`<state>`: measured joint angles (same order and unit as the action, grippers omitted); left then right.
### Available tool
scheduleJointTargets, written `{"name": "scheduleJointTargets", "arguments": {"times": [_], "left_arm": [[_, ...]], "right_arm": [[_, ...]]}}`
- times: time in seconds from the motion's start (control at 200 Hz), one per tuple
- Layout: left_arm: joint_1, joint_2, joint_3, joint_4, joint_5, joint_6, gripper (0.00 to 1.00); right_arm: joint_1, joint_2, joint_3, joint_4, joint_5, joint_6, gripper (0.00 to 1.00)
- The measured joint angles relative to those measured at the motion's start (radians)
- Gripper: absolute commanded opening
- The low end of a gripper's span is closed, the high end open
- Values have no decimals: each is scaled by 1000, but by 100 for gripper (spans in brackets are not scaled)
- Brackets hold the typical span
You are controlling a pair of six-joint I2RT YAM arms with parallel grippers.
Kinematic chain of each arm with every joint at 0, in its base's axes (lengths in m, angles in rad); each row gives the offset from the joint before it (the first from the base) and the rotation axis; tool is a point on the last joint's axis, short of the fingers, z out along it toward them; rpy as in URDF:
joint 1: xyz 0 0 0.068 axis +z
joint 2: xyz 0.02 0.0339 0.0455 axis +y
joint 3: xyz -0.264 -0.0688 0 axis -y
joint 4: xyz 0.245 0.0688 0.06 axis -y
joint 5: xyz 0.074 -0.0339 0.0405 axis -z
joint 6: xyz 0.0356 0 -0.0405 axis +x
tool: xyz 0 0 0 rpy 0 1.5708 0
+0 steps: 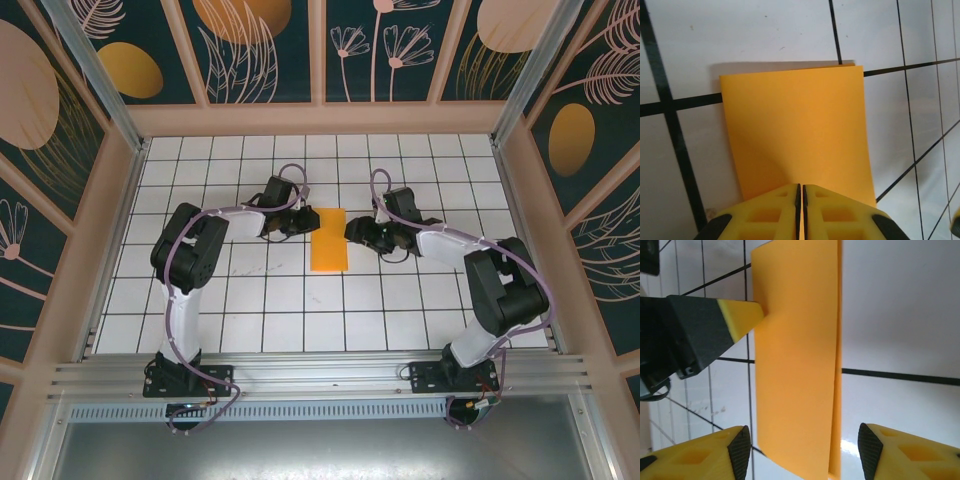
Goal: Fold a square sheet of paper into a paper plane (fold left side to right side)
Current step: First fold the square sheet of paper in half at the center of the table, then fold the triangle a second time at the center of the table.
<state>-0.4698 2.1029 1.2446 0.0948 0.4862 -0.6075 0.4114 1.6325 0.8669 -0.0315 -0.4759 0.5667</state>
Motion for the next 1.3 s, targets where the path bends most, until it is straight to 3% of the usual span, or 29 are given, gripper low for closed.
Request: {"name": "scheduleJointTargets", "arguments": {"times": [0.846,1.081,1.301], "left_arm": [[0,0,0,-1,-24,1,14],[-1,-58,-53,11,-46,33,39],[-8,-360,-219,59,-114,114,57]], "right_arm": [[35,190,50,40,-154,100,51],[26,238,121,100,-196,135,42],[-15,270,203,106,-233,142,28]]}}
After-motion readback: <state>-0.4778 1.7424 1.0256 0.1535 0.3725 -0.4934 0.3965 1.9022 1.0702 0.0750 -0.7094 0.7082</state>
